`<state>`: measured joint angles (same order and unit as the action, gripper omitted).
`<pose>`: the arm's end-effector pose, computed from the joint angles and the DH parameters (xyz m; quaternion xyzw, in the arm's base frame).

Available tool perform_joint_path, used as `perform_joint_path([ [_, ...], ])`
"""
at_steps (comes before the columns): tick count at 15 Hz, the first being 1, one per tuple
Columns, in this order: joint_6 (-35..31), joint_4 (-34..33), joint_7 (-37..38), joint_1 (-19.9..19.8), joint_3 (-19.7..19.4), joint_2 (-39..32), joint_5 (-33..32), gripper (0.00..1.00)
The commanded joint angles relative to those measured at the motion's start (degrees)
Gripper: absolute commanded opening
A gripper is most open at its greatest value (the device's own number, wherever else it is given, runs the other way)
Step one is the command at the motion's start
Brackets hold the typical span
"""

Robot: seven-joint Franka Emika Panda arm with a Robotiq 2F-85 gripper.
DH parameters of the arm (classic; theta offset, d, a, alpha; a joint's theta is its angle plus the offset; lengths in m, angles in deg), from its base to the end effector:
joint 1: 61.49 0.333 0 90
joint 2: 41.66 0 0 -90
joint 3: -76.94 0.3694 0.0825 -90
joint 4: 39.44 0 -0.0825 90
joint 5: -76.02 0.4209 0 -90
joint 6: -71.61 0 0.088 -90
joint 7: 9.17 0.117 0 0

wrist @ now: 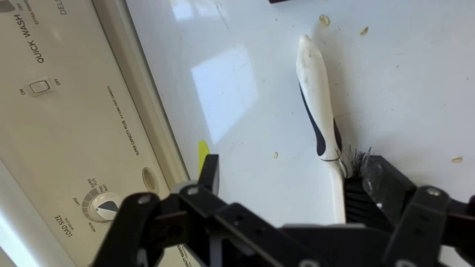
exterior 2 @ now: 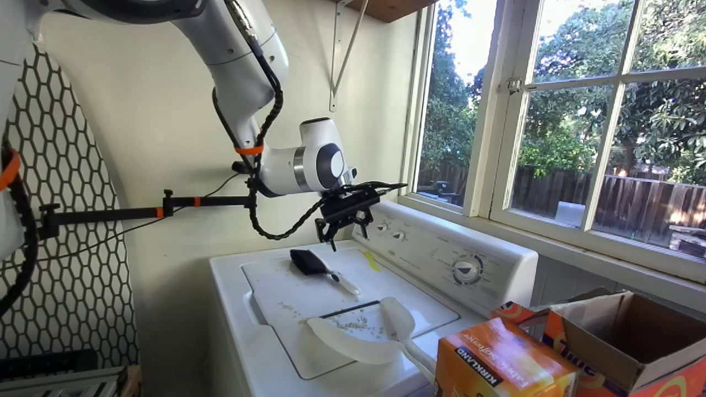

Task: Use the small broom to sweep the objects on the dustpan

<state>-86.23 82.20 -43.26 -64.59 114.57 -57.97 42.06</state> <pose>0.5284 0.3676 0.3626 0.6626 0.7137 0.2116 0.0822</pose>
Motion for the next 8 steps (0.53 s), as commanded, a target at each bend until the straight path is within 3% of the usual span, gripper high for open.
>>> perform_joint_path([
  [1, 0.79, 2.25, 2.53, -0.91, 1.67, 3.97, 4.48, 1.0],
  [2, -1.21, 3.08, 2.92, 4.53, -3.87, 6.14, 8.17, 1.0],
  [5, -3.43, 4.24, 6.59, 8.7, -7.85, 9.02, 10.47, 1.0],
  [6, -1.85, 1.02, 3.19, 10.08, -9.32, 5.48, 9.92, 1.0],
  [8, -2.34, 1.8, 4.86, 11.93, -10.94, 7.19, 10.27, 1.0],
])
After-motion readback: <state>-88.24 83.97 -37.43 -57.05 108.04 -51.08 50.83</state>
